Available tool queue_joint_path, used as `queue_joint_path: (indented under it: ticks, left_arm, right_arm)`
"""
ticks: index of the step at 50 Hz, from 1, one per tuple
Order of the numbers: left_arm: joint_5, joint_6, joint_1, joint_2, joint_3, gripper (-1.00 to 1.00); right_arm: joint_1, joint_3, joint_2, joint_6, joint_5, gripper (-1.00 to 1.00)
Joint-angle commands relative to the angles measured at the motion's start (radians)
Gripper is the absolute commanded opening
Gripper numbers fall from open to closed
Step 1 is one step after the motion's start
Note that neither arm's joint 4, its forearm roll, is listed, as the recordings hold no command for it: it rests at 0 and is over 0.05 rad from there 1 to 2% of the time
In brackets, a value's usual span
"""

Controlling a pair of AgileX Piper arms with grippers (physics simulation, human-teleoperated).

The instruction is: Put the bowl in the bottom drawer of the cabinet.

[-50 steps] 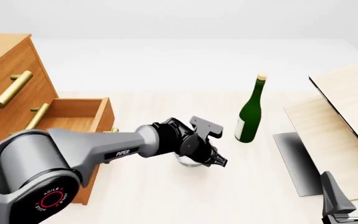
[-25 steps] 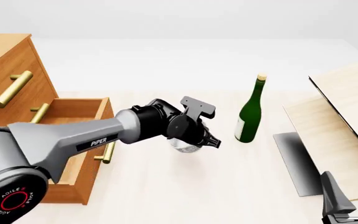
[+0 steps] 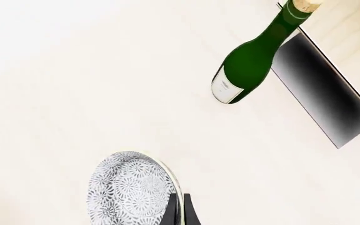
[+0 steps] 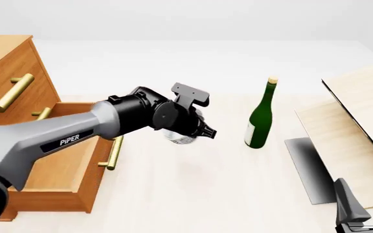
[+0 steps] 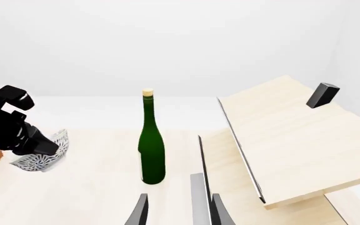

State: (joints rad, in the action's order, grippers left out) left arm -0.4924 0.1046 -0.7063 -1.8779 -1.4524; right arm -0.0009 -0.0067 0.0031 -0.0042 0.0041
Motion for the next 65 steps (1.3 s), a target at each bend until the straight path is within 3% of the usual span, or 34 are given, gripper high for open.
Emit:
queue_joint_path:
  ticks: [1, 28, 56, 65]
  left_arm:
    - [-0.006, -0.011, 0.037, 0.089, 0.044, -1.00]
    - [0.035, -0.011, 0.105, 0.273, 0.202, -1.00]
    - [-0.005, -0.018, 0.184, 0.425, 0.270, -1.00]
    - [0.010, -0.019, 0.217, 0.477, 0.332, -1.00]
  right_arm:
    - [0.000, 0.000, 0.000, 0.000, 0.000, 1.00]
    - [0.000, 0.000, 0.000, 0.000, 0.000, 1.00]
    - [0.000, 0.000, 0.000, 0.000, 0.000, 1.00]
    - [0.000, 0.000, 0.000, 0.000, 0.000, 1.00]
